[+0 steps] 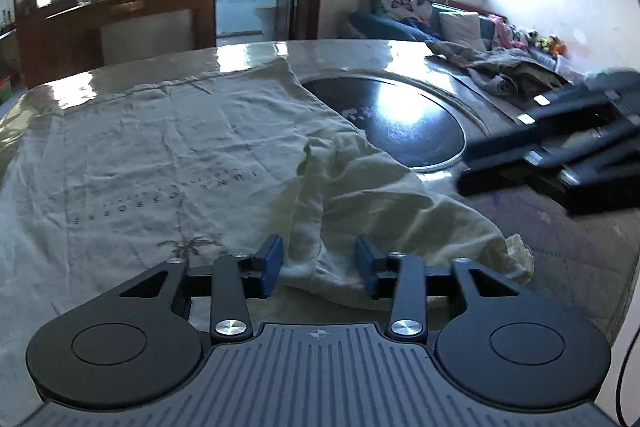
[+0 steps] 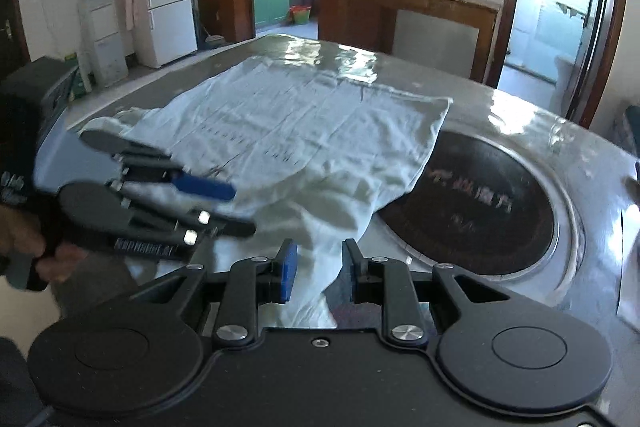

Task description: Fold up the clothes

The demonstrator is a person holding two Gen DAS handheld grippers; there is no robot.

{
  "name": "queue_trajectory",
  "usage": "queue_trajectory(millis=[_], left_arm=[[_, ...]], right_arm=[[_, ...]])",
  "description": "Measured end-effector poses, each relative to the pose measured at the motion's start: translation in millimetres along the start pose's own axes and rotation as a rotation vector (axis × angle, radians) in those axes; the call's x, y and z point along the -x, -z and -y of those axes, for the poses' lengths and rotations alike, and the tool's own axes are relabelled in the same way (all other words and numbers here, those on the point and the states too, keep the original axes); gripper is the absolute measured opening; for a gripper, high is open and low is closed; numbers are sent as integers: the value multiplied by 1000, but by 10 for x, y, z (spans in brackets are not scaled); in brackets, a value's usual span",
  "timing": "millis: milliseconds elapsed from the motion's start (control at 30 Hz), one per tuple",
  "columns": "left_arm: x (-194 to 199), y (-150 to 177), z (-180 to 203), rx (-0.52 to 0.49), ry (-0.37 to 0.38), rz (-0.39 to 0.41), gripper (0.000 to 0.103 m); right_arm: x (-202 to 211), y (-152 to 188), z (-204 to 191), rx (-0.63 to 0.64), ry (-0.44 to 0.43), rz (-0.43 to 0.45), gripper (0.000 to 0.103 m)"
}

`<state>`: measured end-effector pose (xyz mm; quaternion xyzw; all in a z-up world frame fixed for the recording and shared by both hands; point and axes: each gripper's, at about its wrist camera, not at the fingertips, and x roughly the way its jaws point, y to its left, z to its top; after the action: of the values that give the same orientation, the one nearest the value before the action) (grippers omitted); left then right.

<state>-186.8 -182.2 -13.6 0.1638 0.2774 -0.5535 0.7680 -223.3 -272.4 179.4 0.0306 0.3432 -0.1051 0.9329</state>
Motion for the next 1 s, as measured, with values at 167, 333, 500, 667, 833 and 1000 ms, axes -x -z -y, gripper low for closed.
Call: queue_trajectory(millis=[167,333,500,667,833,1000], left_arm=[[8,-13,-24,12,-12,9,7],[70,-43,-123,65,-31,25,7],[81,-38,-104,41,-71,9,8],[115,-8,-84,26,-91,-1,11],[317,-26,-10,16,-82,60,14],[430,-106,286,-42,40,112,17]], right_arm=[[-278,-113,90,4,4,-19,27],[-482,-241,88,12,-27,-25,27],[-829,-308,99,15,-37,-72,27],[-873,-298,162,-27,-51,-83,27],[-619,-317,228,-21,-42,-60,27],[-506,-358,239,-28,-56,-53,27]])
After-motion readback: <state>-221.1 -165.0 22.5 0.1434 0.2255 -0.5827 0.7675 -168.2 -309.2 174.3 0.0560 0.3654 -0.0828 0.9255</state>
